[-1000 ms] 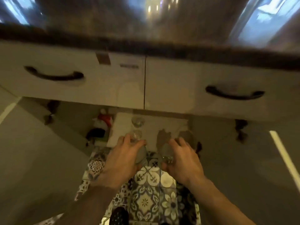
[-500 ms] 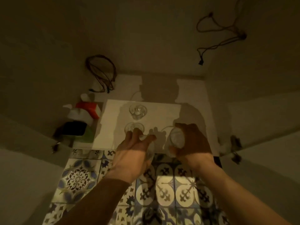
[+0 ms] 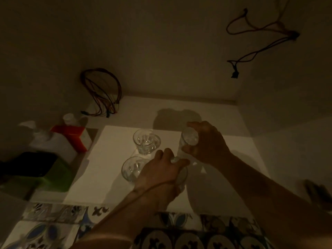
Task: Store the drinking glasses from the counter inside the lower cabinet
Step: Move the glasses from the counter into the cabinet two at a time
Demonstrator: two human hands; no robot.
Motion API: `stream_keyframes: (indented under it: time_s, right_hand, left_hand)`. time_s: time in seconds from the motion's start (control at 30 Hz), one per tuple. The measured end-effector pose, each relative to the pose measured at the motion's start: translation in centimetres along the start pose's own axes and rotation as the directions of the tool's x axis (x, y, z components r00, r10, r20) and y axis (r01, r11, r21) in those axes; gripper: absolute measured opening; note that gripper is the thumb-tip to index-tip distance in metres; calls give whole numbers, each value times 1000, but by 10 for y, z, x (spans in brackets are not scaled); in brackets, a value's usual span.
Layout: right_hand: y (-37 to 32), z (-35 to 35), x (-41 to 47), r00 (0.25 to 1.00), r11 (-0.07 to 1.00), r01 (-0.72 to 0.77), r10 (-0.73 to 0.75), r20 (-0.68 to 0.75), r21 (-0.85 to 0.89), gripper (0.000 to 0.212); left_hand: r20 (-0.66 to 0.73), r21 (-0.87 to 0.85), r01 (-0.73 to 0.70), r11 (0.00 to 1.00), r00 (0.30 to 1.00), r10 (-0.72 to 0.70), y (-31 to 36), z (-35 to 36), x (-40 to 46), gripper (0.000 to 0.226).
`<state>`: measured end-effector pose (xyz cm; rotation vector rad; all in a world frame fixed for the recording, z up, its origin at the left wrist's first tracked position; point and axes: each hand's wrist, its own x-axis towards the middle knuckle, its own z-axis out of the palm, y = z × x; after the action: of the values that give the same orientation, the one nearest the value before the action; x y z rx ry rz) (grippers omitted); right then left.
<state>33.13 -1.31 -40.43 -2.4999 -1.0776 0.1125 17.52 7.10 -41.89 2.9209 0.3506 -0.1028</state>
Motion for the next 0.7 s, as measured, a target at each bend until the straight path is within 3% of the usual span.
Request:
stream_keyframes:
  time_s: [0.17, 0.3, 0.7]
  right_hand:
    - [1, 21, 27, 990, 991, 129, -126, -59, 39, 76]
    - [-6, 25, 53, 992, 999, 48, -50, 115, 23, 86]
    - [-15, 47, 71, 990, 997, 58, -64, 129, 46, 91]
  left_hand:
    - [-42, 2, -58, 998, 997, 58, -5, 2, 13, 80]
    - [-68, -7, -84, 996, 994, 83, -7, 6, 14, 84]
    - [-112, -69, -117, 991, 988, 109, -17, 14, 12, 84]
